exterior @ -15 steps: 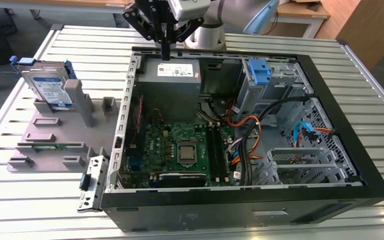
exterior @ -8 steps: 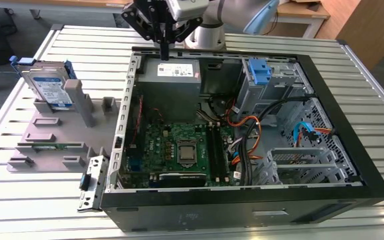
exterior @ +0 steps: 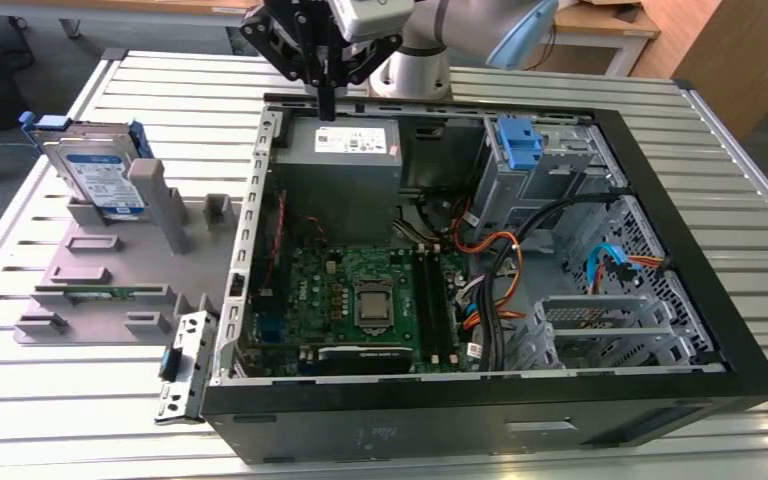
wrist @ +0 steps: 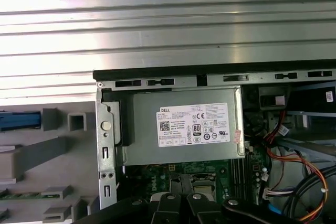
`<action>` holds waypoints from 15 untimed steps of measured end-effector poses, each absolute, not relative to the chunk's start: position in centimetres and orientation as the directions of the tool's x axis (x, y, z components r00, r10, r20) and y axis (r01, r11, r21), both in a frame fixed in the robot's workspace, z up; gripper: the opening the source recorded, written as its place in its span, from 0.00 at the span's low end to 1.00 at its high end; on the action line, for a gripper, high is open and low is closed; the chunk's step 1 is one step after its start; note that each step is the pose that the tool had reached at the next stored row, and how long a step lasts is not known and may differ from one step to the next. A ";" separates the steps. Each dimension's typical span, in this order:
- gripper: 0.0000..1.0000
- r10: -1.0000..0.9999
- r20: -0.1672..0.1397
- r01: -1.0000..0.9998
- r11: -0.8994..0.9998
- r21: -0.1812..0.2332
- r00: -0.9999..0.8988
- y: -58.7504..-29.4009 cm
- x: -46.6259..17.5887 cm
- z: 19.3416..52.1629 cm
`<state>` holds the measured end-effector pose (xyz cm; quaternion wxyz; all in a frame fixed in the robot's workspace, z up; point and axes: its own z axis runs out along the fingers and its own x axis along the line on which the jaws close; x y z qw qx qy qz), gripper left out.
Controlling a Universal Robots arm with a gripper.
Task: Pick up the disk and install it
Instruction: 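Reach for the disk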
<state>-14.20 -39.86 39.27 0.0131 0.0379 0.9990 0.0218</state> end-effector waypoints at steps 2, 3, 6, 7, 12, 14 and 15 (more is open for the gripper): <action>0.11 0.076 -0.024 0.075 0.996 0.045 -0.997 -39.9 -14.3 39.3; 0.11 0.076 -0.024 0.075 0.996 0.045 -0.997 -39.9 -14.3 39.3; 0.11 0.076 -0.024 0.075 0.996 0.045 -0.997 -39.9 -14.4 39.3; 0.11 0.076 -0.024 0.075 0.996 0.045 -0.997 -39.9 -14.4 39.3; 0.11 0.076 -0.024 0.075 0.996 0.045 -0.997 -39.9 -14.5 39.3; 0.11 0.076 -0.024 0.075 0.996 0.045 -0.997 -39.9 -14.6 39.3; 0.11 0.076 -0.024 0.075 0.996 0.045 -0.997 -39.9 -14.6 39.3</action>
